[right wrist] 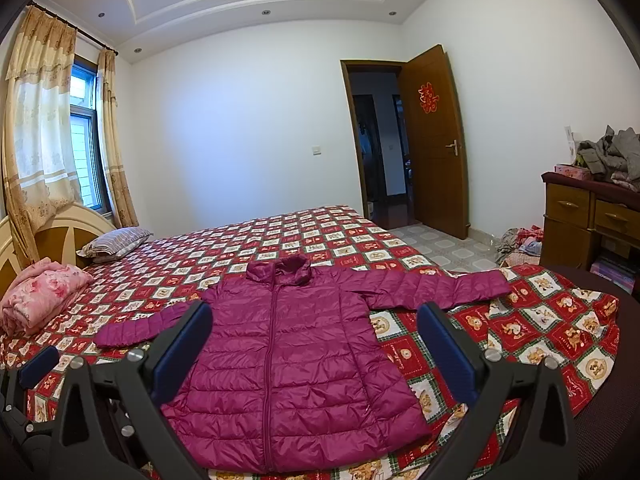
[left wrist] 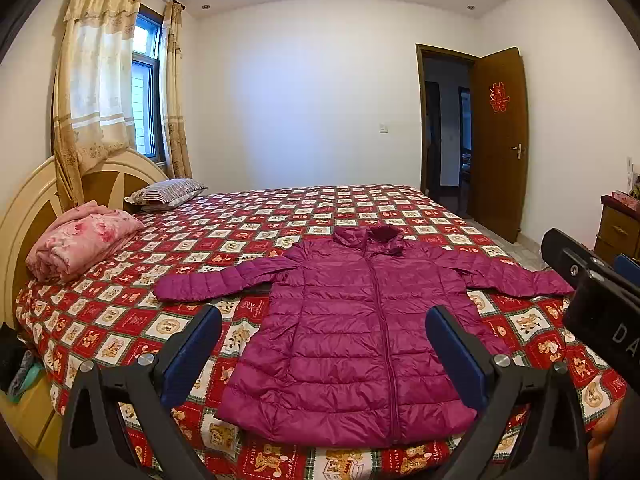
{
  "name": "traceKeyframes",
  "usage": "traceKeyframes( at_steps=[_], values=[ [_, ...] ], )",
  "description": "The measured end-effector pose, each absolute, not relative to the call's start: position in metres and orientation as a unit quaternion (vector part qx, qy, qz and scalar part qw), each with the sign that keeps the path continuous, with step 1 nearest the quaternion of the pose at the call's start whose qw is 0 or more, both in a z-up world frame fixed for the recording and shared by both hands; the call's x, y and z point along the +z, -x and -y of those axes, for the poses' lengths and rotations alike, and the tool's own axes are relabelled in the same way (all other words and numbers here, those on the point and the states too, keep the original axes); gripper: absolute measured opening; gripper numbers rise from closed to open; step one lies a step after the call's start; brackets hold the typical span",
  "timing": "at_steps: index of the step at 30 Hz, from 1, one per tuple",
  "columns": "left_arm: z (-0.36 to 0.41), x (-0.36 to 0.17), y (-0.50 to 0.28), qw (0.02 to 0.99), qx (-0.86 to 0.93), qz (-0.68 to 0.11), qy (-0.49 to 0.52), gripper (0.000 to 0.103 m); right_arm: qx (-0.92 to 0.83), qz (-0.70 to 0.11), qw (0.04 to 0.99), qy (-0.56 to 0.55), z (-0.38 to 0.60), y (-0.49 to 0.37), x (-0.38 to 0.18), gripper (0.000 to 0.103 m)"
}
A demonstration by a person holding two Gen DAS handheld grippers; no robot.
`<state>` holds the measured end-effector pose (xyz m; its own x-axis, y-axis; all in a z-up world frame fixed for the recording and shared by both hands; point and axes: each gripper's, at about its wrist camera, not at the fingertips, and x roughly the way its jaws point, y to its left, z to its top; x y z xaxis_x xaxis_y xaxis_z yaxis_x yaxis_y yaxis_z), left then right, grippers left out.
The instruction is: Fold large clothes
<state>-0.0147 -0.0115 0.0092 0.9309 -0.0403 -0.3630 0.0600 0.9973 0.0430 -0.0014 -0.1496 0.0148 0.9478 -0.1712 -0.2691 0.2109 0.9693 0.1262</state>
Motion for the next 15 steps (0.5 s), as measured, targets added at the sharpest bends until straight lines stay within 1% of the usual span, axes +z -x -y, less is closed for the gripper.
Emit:
traceKeyframes(
  at_steps=[15],
  values=[
    [0.004, 0.009, 0.017, 0.982, -0.025, -0.183, -0.025, 0.102, -0.097, -0.129, 0.984, -0.077, 0.150, 0.002, 0.015, 0.103]
  ],
)
